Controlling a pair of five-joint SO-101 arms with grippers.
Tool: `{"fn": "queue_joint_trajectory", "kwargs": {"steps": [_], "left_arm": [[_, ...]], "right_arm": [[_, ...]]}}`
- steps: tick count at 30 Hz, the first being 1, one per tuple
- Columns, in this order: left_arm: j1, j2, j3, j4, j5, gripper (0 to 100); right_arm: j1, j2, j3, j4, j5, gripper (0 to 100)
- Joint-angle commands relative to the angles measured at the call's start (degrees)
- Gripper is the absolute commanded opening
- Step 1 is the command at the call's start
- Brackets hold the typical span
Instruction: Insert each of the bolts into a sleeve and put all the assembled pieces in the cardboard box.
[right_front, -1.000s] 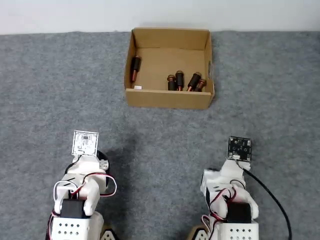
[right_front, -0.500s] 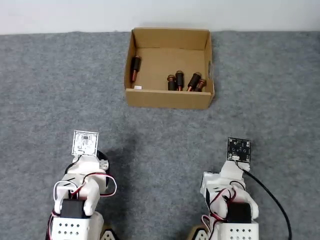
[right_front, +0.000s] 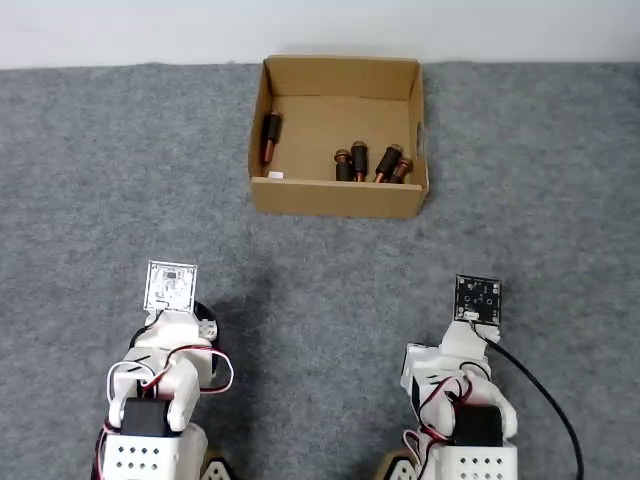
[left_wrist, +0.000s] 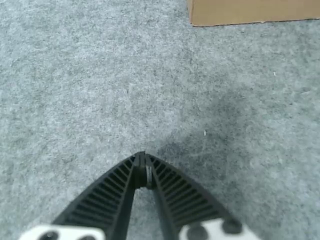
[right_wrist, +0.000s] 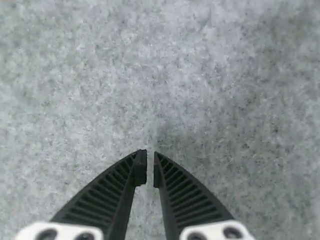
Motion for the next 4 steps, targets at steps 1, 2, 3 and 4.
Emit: {"fn": "queue_joint_trajectory", "kwargs": {"steps": [1,2,3,4], "left_arm": [[-0.2,-0.4,-0.4,0.5,-0.2,1],[-0.2,-0.4,-0.4,0.5,-0.2,1],[-0.2,-0.4,-0.4,0.5,-0.2,1],[-0.2,-0.4,-0.4,0.5,-0.2,1]], "right_arm": [[0.4,-0.1,1.0,0.5,-0.2,0.9],[0.4,-0.1,1.0,0.5,-0.2,0.9],[0.4,-0.1,1.0,0.5,-0.2,0.9],[0.4,-0.1,1.0,0.5,-0.2,0.9]]}}
